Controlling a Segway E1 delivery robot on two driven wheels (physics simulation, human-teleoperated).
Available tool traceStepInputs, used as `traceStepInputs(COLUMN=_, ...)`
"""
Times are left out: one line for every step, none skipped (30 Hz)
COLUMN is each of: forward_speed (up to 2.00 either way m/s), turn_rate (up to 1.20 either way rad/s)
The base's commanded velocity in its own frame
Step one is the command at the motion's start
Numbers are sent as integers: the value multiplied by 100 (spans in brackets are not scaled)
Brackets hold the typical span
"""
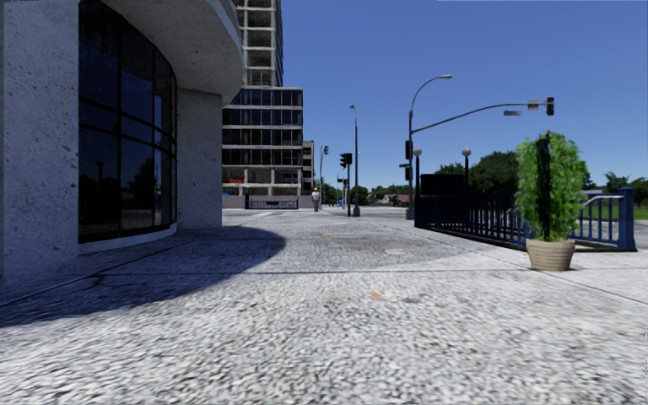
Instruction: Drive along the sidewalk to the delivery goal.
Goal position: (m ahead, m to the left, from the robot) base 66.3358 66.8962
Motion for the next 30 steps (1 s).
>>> traceStepInputs(forward_speed=200, turn_rate=0)
traceStepInputs(forward_speed=200, turn_rate=0)
traceStepInputs(forward_speed=200, turn_rate=0)
traceStepInputs(forward_speed=200, turn_rate=0)
traceStepInputs(forward_speed=200, turn_rate=0)
traceStepInputs(forward_speed=200, turn_rate=0)
traceStepInputs(forward_speed=200, turn_rate=0)
traceStepInputs(forward_speed=200, turn_rate=0)
traceStepInputs(forward_speed=200, turn_rate=0)
traceStepInputs(forward_speed=200, turn_rate=0)
traceStepInputs(forward_speed=200, turn_rate=0)
traceStepInputs(forward_speed=200, turn_rate=0)
traceStepInputs(forward_speed=200, turn_rate=0)
traceStepInputs(forward_speed=200, turn_rate=0)
traceStepInputs(forward_speed=200, turn_rate=0)
traceStepInputs(forward_speed=200, turn_rate=0)
traceStepInputs(forward_speed=200, turn_rate=0)
traceStepInputs(forward_speed=200, turn_rate=0)
traceStepInputs(forward_speed=200, turn_rate=0)
traceStepInputs(forward_speed=200, turn_rate=0)
traceStepInputs(forward_speed=200, turn_rate=0)
traceStepInputs(forward_speed=200, turn_rate=0)
traceStepInputs(forward_speed=200, turn_rate=0)
traceStepInputs(forward_speed=200, turn_rate=0)
traceStepInputs(forward_speed=200, turn_rate=0)
traceStepInputs(forward_speed=200, turn_rate=0)
traceStepInputs(forward_speed=200, turn_rate=0)
traceStepInputs(forward_speed=200, turn_rate=0)
traceStepInputs(forward_speed=200, turn_rate=0)
traceStepInputs(forward_speed=200, turn_rate=0)
